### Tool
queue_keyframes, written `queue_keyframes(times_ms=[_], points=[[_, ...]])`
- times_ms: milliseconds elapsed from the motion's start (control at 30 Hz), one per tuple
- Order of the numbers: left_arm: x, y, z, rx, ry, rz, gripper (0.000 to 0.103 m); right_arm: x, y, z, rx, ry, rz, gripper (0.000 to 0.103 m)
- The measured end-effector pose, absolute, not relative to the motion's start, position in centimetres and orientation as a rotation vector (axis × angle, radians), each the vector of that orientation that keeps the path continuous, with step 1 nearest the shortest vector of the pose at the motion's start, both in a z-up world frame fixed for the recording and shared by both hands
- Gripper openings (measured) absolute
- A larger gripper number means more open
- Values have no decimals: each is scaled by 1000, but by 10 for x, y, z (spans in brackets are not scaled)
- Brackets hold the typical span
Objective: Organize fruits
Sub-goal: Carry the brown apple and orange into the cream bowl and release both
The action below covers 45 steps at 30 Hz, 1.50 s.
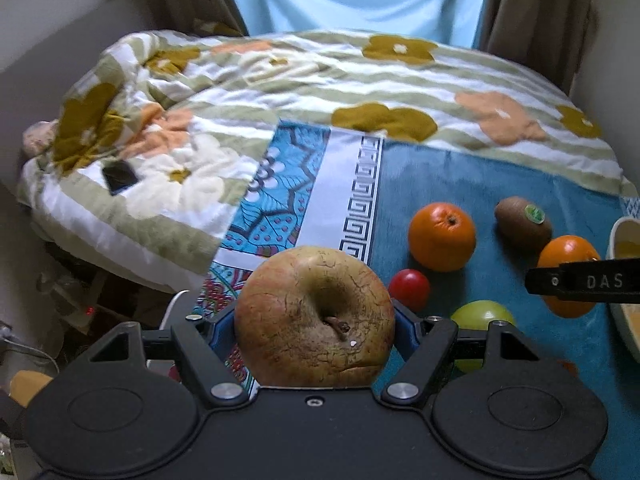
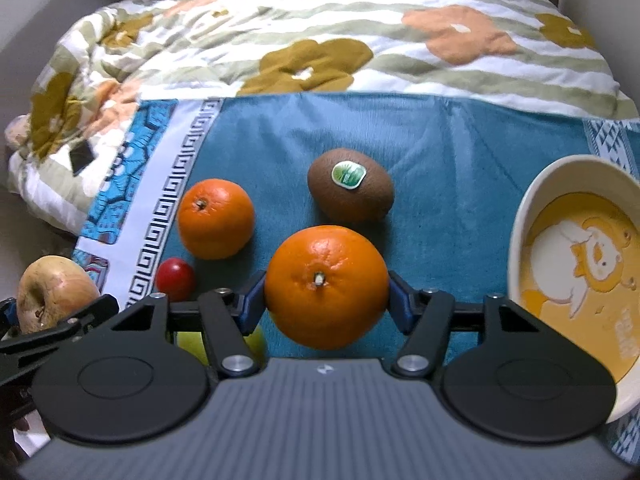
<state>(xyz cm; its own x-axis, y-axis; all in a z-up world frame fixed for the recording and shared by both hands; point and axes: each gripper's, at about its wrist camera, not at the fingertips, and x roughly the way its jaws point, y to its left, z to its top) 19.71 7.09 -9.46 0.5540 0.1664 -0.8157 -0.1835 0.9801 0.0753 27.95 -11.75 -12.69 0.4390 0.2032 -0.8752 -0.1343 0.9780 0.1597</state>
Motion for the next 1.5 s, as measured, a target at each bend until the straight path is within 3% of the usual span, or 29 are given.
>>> queue_keyframes(times_ms=[400,733,1500], points=[[155,0,-36,-23,835,235,78,229,-193,-66,93,985,265,76],[167,-83,-22,15,779,114,78,211,-283,-48,112,936,186,76],[289,-230,-109,226,866,-238,77,262,-407,-92,180,954,-39,76]])
